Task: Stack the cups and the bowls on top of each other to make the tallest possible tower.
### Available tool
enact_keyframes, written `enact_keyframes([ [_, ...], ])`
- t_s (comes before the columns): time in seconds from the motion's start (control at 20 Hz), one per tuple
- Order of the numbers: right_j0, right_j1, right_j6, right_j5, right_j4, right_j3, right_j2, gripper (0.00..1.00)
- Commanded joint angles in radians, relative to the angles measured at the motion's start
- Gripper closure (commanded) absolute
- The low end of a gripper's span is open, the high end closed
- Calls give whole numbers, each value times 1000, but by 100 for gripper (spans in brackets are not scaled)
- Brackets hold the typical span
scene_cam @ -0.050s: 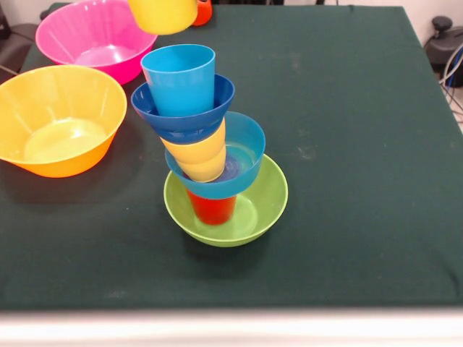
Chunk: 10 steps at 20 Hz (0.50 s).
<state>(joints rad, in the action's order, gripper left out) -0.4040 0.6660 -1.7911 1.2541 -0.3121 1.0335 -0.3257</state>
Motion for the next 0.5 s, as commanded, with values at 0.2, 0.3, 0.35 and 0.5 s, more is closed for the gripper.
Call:
enact_keyframes([
  [0.2, -2, -37, 318, 39, -71, 46, -81, 100],
  [0.3, 4, -43, 300, 36, -70, 38, -83, 100],
  [0.35, 7, -48, 294, 33, -70, 31, -84, 100],
  [0.5, 16, -55, 280, 42, -70, 14, -87, 100],
])
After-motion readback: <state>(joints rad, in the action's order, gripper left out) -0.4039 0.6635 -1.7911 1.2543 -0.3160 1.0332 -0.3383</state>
